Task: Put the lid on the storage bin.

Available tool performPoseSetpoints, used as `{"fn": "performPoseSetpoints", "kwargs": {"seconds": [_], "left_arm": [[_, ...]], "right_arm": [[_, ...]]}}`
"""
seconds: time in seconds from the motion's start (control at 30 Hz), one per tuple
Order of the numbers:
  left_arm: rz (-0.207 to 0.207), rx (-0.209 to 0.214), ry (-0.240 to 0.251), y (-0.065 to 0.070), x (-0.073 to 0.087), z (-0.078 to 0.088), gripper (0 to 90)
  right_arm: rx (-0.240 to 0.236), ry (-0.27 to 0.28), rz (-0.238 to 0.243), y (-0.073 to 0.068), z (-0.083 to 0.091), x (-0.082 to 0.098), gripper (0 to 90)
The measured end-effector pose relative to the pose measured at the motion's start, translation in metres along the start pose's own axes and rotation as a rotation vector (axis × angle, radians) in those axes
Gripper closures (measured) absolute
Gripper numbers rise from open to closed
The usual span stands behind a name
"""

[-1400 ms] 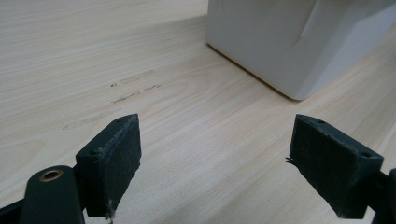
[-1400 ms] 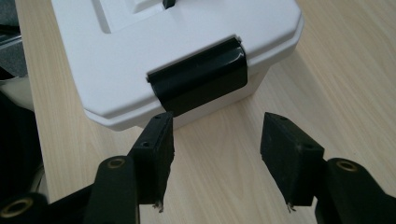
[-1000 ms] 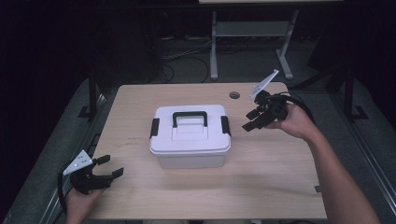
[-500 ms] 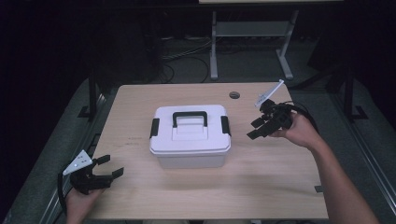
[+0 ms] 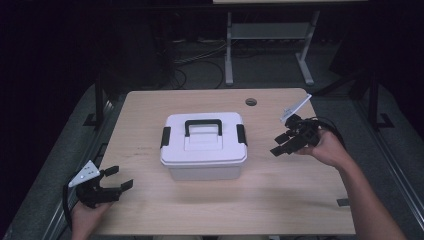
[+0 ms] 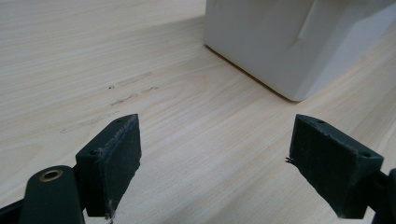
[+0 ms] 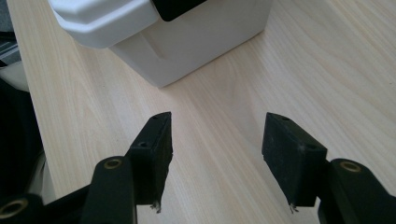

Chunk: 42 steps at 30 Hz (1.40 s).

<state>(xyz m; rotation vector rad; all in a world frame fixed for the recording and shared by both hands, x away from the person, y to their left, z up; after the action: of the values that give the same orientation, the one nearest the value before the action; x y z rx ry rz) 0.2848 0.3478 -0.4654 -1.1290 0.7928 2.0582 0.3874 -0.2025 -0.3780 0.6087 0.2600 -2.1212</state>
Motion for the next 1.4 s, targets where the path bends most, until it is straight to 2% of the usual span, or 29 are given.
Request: {"fn": "performPoseSetpoints", "kwargs": {"seconds": [0.8,1.4], "left_arm": [[-0.001,0.001,-0.002,0.0,0.0,0.0,16.0],[0.0,0.001,-0.001,0.001,0.0,-0.001,16.0]], "right_arm": [[-0.009,-0.019,-0.046,-0.003,-0.012,0.027,41.4],[-0.018,-0.011,-0.084,-0.006,-0.016,0.052,41.3]]}}
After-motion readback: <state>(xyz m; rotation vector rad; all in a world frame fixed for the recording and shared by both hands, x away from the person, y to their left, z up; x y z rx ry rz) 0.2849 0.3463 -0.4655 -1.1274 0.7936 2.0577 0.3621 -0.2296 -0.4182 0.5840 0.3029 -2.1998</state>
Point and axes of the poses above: each handheld gripper's, and its own axes: z roughly backward along the jaws, x roughly out of its underside, y roughly to its right, the point moved 4 cm from there along -z, roughly forward along the jaws, and after that the axes turned 14 degrees about x, right-handed, at the moved point
